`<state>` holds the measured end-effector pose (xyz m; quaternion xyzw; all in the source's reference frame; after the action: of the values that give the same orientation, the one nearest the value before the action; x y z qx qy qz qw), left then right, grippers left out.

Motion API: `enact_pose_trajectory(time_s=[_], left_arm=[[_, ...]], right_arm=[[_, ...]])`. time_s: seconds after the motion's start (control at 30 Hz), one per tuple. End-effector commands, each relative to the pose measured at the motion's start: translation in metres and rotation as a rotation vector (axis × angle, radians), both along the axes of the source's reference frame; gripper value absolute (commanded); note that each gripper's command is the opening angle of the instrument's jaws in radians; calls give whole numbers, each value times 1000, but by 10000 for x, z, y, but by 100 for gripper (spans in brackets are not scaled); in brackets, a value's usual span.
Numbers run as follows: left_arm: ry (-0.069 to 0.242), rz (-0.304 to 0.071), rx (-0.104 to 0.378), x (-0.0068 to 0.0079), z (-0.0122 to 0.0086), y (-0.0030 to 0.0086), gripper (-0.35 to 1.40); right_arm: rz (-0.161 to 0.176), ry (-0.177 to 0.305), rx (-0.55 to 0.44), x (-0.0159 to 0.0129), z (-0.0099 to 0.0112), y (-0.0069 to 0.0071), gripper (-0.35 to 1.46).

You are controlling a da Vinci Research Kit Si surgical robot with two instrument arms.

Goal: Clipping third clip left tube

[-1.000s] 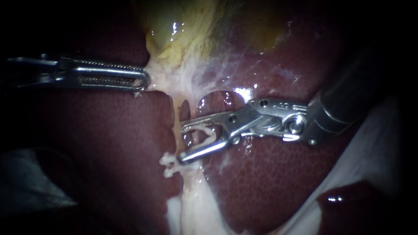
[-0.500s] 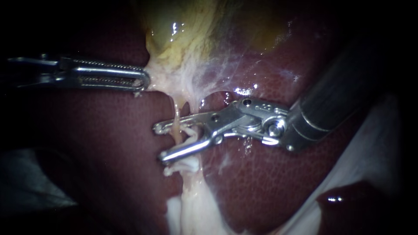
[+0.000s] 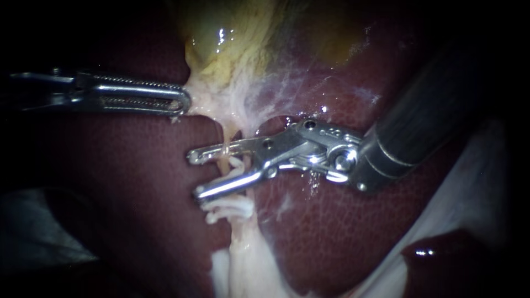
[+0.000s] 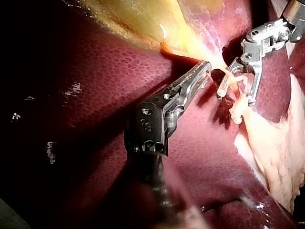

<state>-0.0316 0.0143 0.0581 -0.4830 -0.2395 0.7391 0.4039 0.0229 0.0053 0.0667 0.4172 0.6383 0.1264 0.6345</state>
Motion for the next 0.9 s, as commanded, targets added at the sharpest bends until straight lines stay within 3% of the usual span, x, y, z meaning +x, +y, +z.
enact_pose_trajectory(time_s=[0.03,0.37,0.9], left_arm=[[0,0,0,0,0,0,-35],[0,0,0,0,0,0,-35],[0,0,0,0,0,0,-35]], right_arm=[[1,2,1,0,-2,1,45],[8,12,9,-3,-6,4,36],[7,14,15,-8,-10,13,-19]])
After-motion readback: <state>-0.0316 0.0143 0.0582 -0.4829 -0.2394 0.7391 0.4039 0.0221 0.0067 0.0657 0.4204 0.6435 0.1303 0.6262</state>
